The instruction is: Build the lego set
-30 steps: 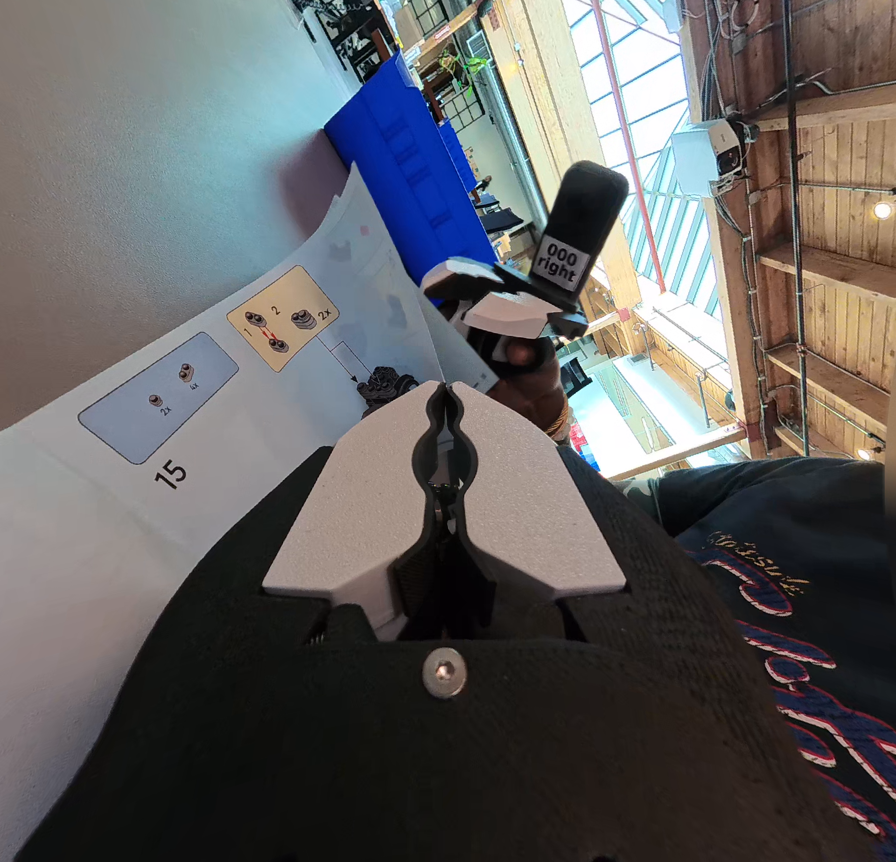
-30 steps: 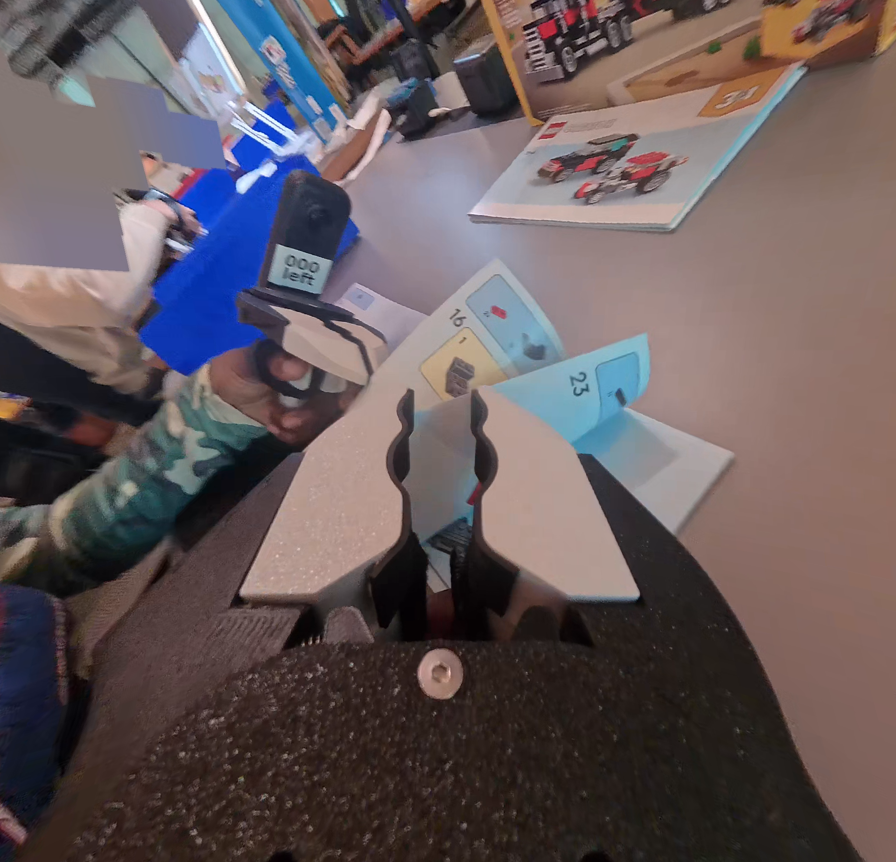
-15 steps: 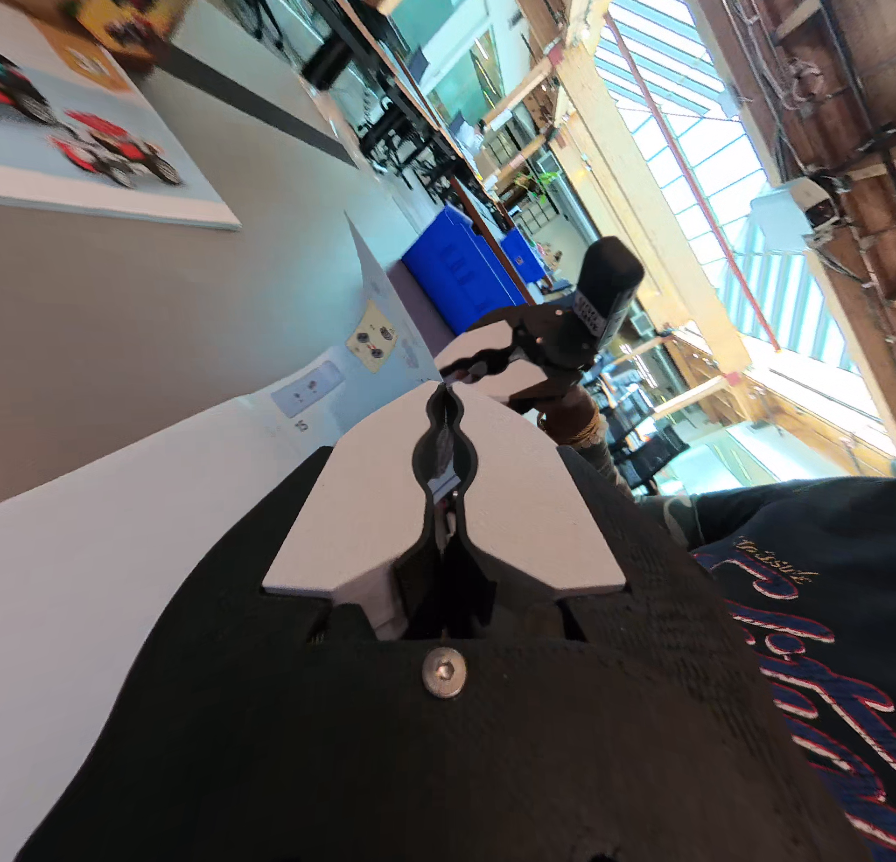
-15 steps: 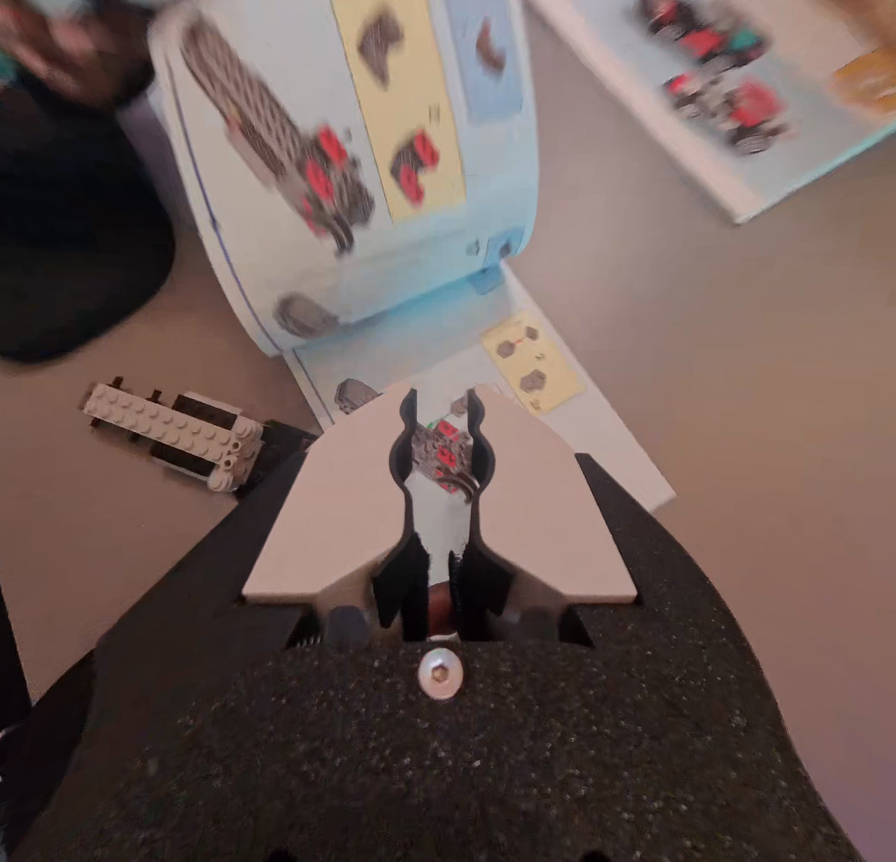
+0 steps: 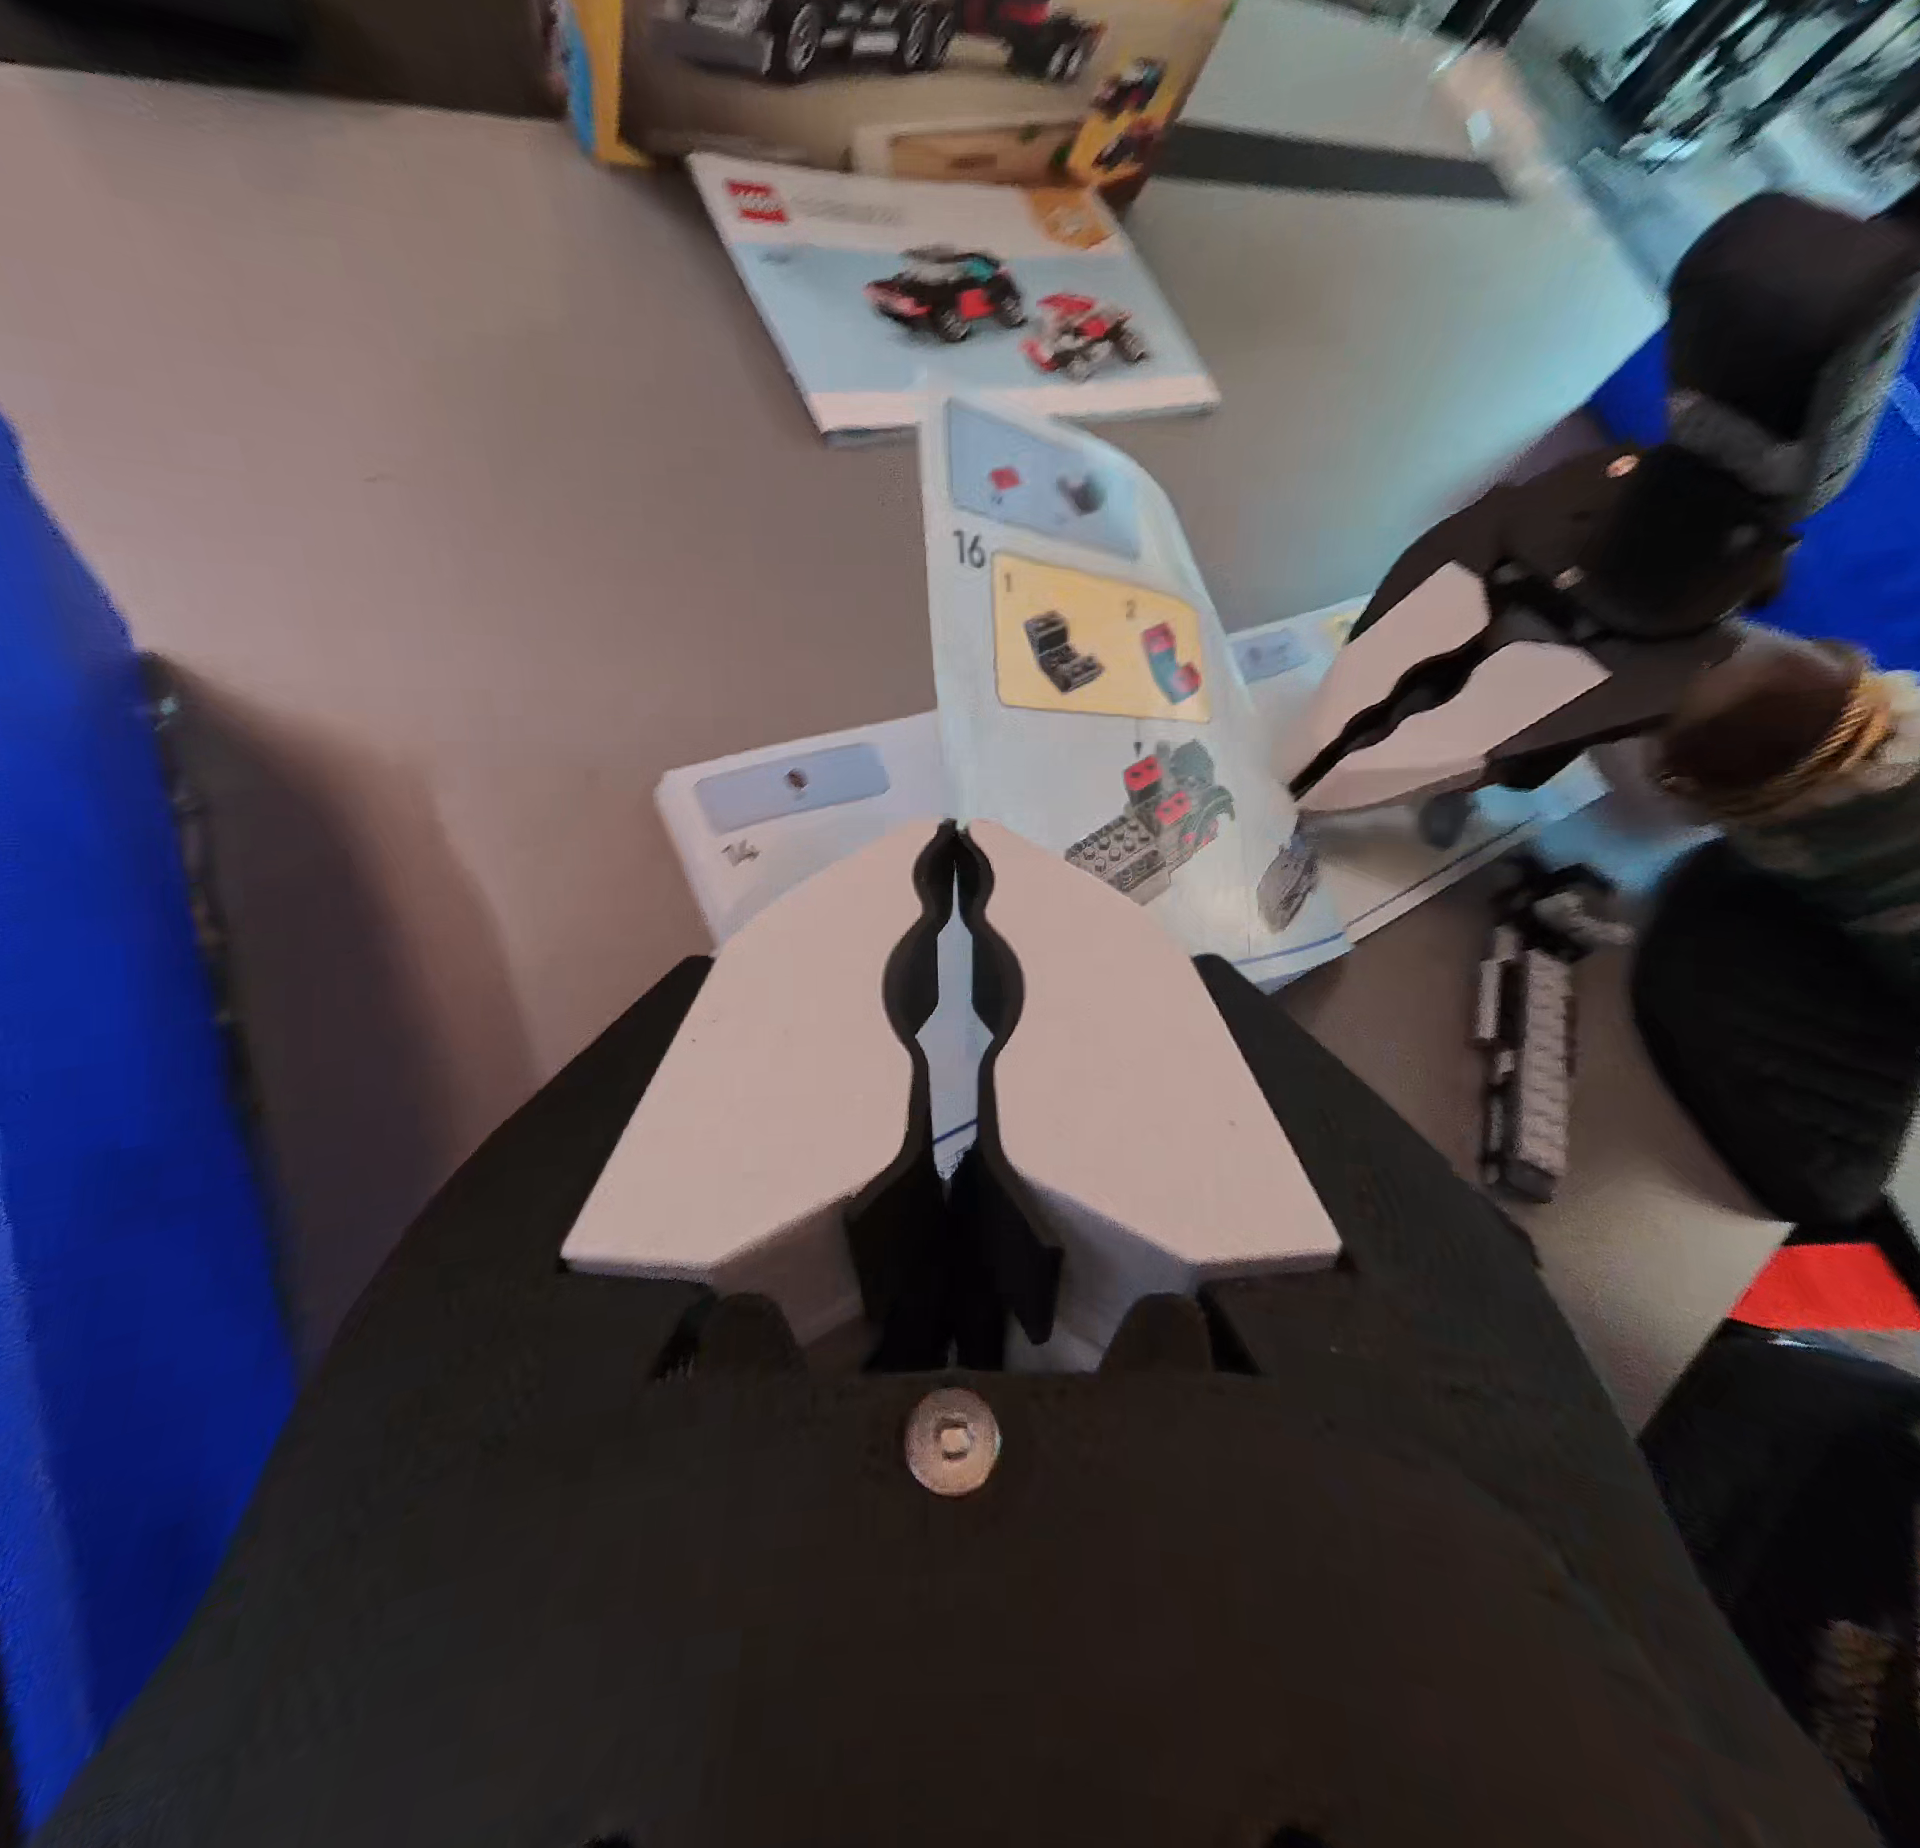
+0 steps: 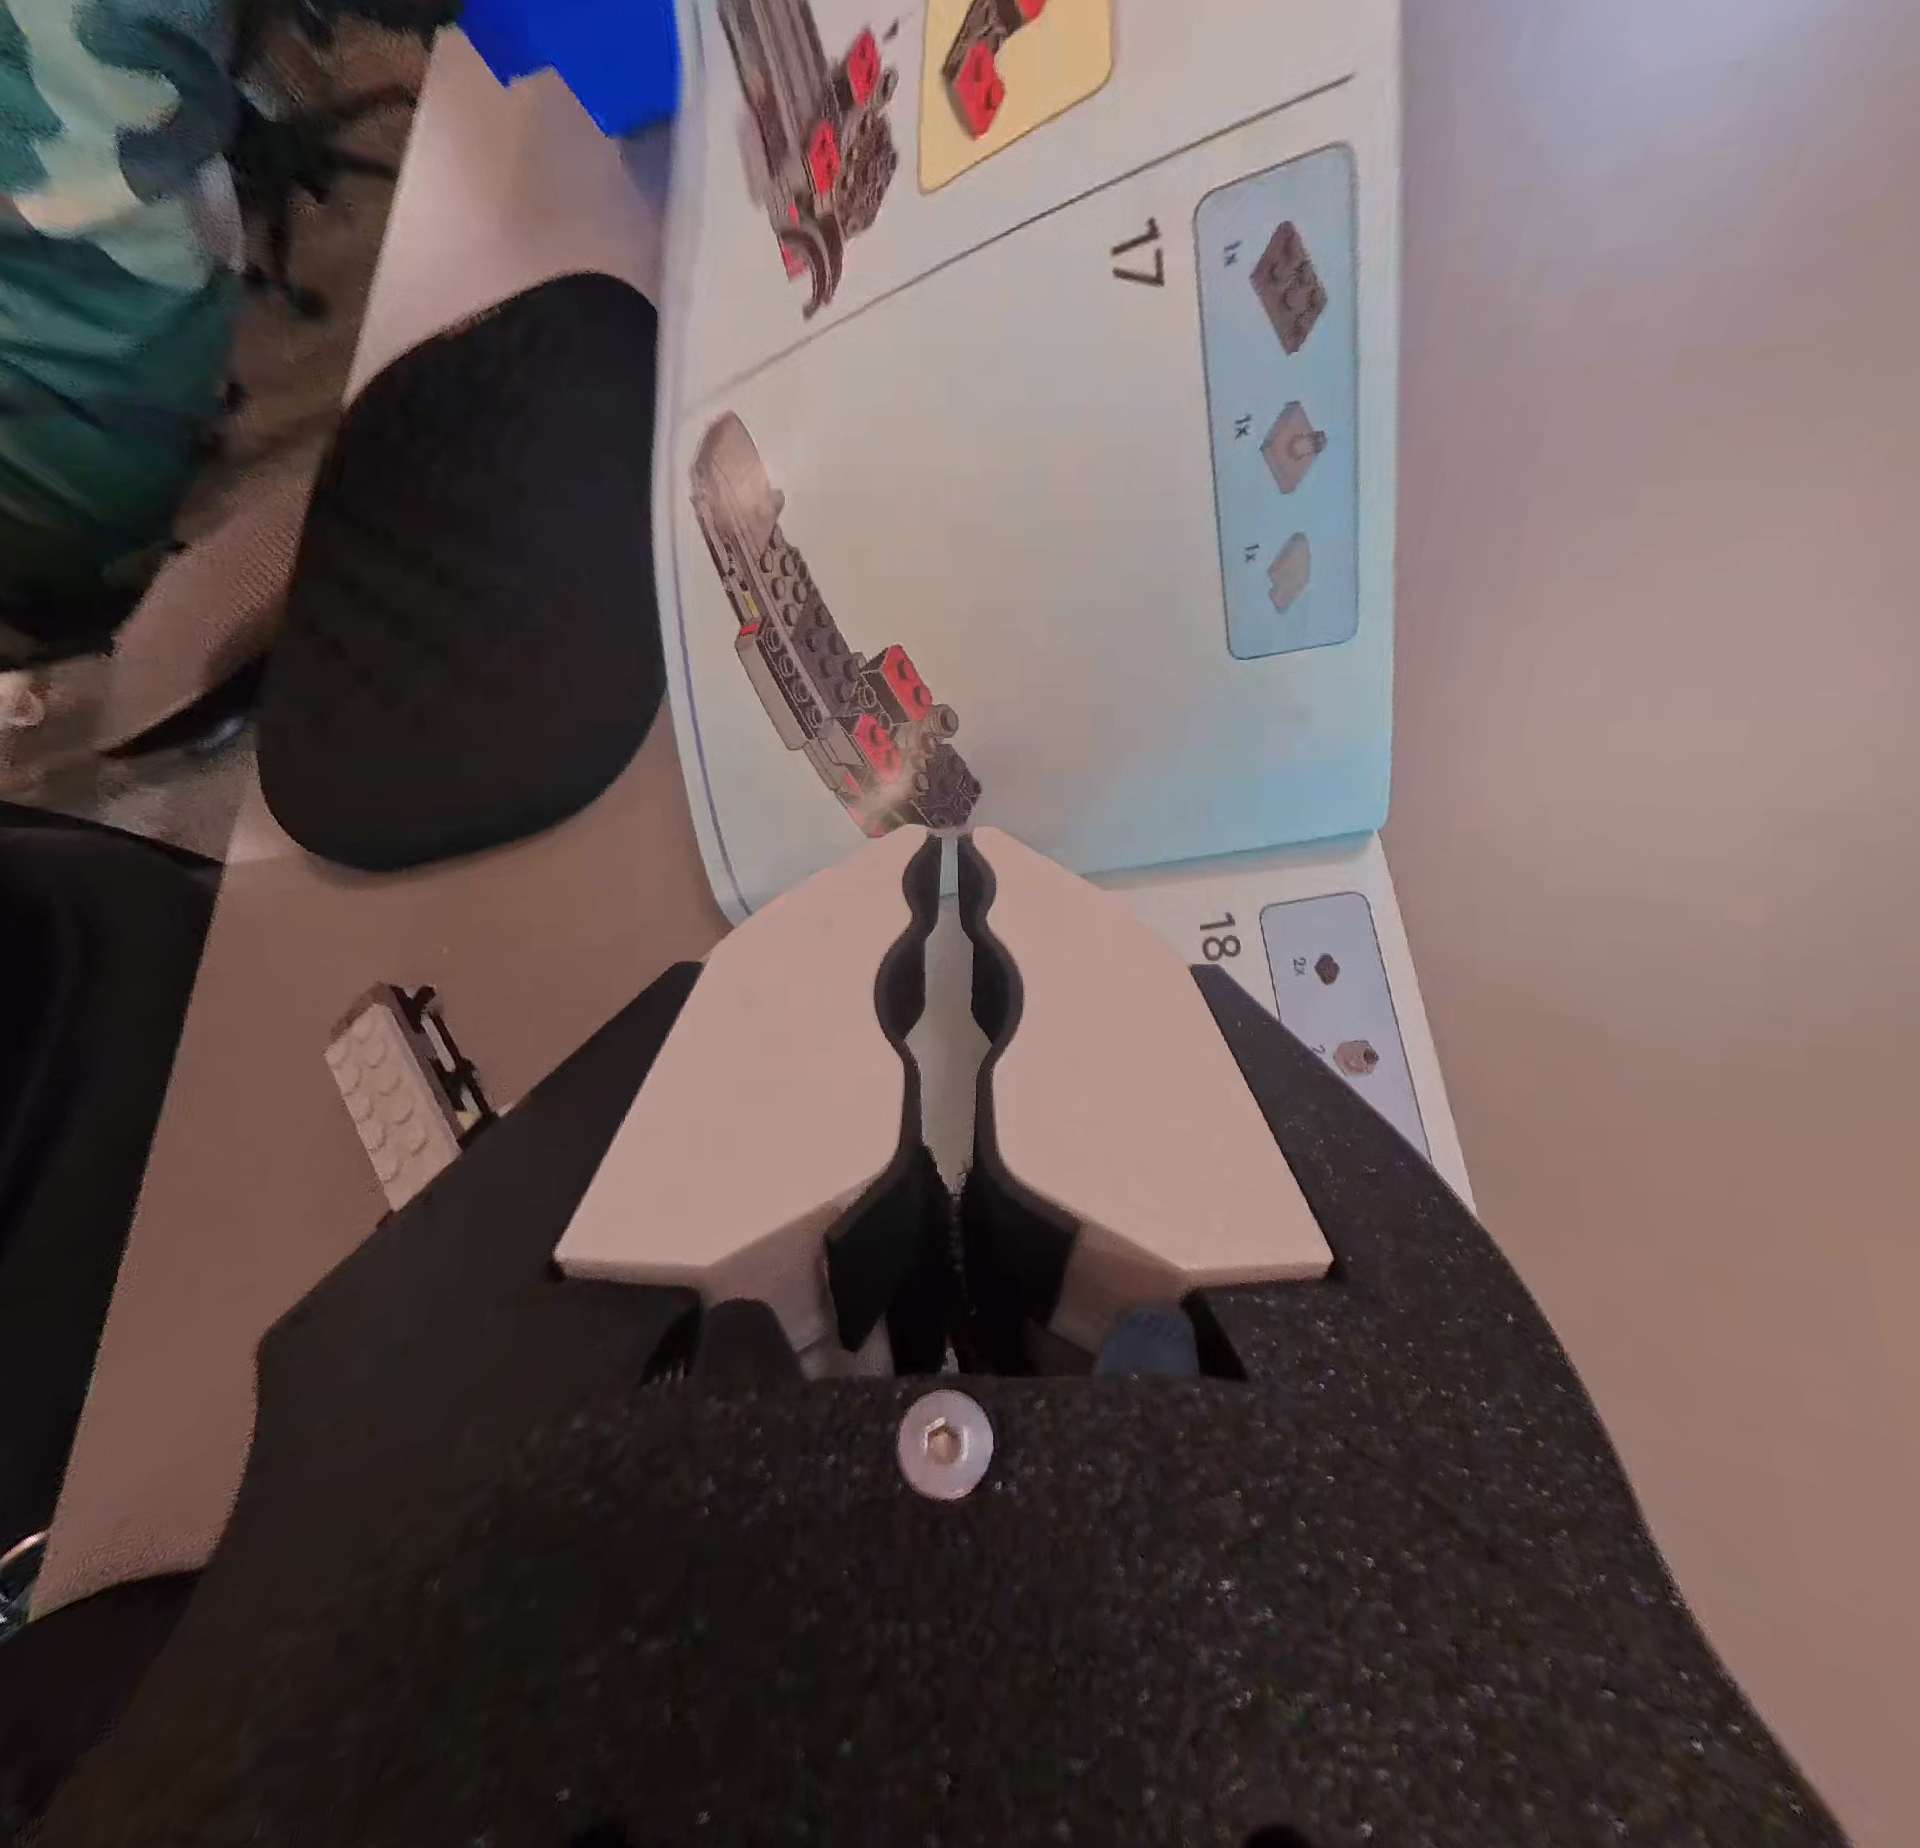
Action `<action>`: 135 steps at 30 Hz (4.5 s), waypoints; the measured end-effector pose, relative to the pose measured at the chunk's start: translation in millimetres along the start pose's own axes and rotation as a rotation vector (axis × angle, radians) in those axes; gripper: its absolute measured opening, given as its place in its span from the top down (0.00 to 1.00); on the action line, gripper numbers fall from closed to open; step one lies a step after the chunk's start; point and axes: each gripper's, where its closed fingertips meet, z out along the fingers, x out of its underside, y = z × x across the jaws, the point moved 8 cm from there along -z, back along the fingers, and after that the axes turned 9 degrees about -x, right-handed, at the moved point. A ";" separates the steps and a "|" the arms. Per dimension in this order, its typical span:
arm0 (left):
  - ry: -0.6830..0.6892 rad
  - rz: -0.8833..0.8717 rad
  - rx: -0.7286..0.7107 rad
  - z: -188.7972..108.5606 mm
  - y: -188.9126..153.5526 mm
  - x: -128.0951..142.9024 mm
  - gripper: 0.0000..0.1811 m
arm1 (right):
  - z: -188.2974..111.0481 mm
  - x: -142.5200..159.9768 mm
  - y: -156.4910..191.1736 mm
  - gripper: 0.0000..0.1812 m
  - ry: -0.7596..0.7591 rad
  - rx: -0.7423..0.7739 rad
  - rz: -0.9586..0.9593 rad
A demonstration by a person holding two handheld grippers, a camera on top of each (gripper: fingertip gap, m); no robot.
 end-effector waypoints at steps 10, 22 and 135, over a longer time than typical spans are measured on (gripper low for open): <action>0.249 0.137 -0.301 8.9 11.5 32.9 1.00 | 0.2 2.7 -5.4 0.99 -0.073 -0.043 0.071; 0.193 0.206 -0.289 10.4 -4.5 31.3 1.00 | 8.2 4.4 -6.5 1.00 0.024 0.022 0.075; -0.373 0.405 0.505 102.5 -62.2 -37.5 0.83 | -43.9 44.2 5.4 0.61 0.029 0.285 -0.117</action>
